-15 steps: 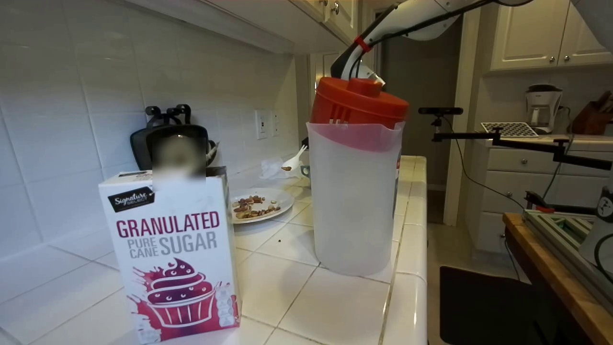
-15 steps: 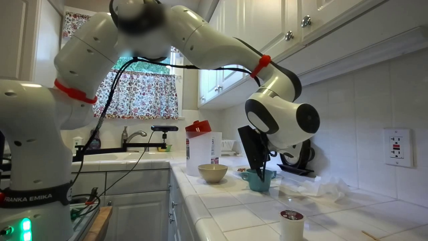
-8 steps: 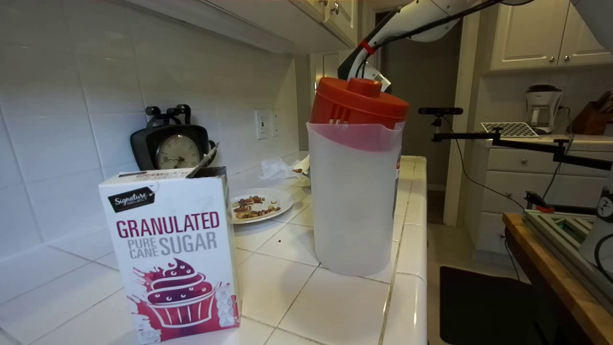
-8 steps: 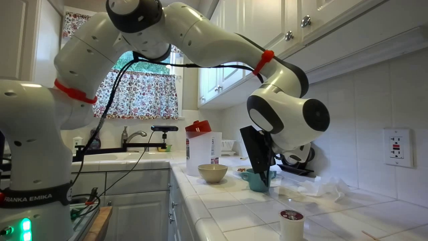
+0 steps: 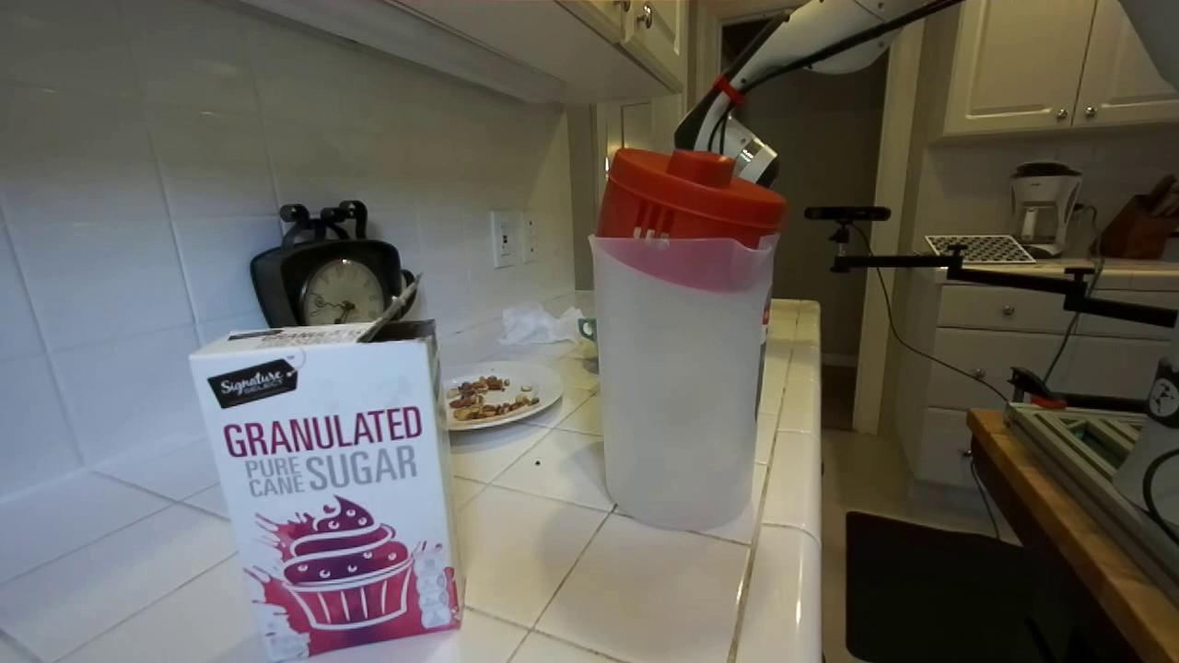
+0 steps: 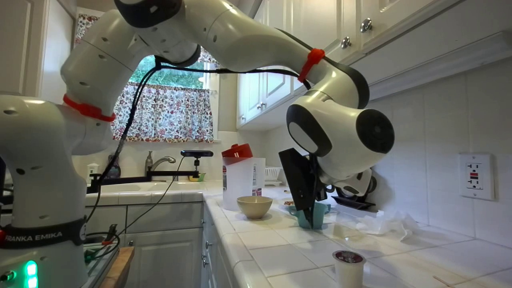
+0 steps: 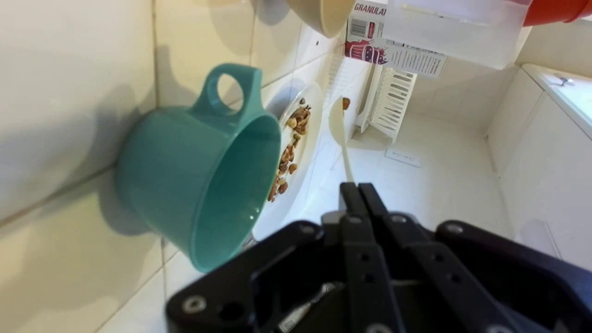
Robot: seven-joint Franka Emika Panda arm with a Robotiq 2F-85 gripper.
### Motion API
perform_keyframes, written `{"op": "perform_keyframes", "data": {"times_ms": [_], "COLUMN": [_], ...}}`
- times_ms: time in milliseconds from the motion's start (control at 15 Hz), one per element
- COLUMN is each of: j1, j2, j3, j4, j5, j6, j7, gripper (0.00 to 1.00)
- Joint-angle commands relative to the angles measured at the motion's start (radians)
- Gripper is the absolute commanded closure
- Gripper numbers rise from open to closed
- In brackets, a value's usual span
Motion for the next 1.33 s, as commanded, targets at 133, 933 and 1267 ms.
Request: {"op": "perform_keyframes", "data": {"times_ms": [133, 933, 1267], "j1": [0.002, -0.011, -0.011], "j2": [-0.109, -0.177, -0.175], "j3": [-0.025, -0.087, -0.087], "j4": [-0.143, -0.226, -0.220], "j5": [0.019, 0.041, 0.043], "j6": [0.033, 0.063, 0.063], "j7": [-0.061, -0.058, -0.057], "gripper": [0.99, 0.99, 0.99]}}
